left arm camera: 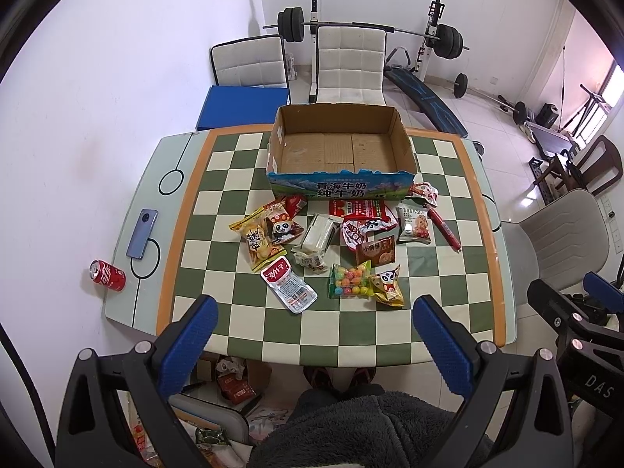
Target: Organize snacks
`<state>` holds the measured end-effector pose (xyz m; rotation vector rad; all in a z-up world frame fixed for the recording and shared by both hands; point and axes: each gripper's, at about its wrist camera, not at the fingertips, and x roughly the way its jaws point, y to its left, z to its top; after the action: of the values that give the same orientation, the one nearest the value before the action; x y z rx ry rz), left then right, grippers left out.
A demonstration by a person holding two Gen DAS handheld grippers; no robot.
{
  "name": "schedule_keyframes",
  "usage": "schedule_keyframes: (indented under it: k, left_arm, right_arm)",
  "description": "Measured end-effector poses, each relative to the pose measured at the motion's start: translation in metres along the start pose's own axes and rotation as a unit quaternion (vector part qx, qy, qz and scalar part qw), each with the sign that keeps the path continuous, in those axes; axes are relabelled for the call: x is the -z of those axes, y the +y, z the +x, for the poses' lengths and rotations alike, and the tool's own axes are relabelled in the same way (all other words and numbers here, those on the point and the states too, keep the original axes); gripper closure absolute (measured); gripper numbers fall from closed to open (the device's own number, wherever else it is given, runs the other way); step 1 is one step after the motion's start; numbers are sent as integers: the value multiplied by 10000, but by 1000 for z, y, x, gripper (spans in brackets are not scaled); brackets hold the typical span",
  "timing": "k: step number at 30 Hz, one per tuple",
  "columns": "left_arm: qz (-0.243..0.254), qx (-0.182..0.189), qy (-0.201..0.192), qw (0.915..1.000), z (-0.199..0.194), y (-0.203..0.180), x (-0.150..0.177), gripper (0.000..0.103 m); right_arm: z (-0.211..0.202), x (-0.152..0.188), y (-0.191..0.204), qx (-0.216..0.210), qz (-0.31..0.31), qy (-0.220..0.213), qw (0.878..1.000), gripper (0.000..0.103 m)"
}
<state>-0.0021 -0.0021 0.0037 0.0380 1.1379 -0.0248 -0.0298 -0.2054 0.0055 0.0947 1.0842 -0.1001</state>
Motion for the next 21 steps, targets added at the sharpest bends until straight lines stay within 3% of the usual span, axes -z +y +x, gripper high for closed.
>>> schedule_keyframes:
  k: [21]
  left_arm:
    - [5, 0, -9, 10000, 0, 0, 0, 1]
  right_arm:
    - [-2, -3, 6, -38, 11, 3, 10000, 0]
